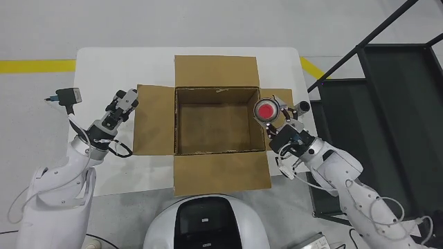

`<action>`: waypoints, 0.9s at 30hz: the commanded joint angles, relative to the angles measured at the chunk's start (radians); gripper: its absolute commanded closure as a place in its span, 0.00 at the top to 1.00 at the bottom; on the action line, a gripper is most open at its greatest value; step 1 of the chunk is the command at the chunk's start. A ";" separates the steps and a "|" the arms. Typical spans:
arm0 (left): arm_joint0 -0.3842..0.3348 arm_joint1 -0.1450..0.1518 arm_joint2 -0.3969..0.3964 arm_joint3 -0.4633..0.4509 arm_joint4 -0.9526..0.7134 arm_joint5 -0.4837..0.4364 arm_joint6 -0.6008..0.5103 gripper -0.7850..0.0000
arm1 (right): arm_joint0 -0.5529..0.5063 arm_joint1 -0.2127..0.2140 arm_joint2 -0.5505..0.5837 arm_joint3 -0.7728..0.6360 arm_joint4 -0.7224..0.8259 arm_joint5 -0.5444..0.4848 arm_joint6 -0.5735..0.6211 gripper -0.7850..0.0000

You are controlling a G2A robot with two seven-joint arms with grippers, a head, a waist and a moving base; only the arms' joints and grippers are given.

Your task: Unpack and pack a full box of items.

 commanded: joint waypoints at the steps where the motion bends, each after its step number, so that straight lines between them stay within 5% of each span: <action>1: 0.000 0.000 0.000 0.000 0.000 0.000 0.000 1.00 | 0.000 0.000 0.000 0.000 0.000 0.000 0.000 0.00; 13: 0.000 0.000 0.000 0.000 0.000 0.000 0.000 1.00 | 0.019 -0.001 -0.011 -0.020 -0.018 -0.028 0.026 0.00; 21: 0.000 0.000 0.000 0.000 0.000 0.000 0.000 1.00 | 0.248 -0.023 -0.207 -0.047 -0.078 -0.278 0.379 0.00; 27: 0.000 0.000 0.000 0.000 0.000 0.000 0.000 1.00 | 0.418 -0.059 -0.353 0.028 -0.064 -0.331 0.638 0.00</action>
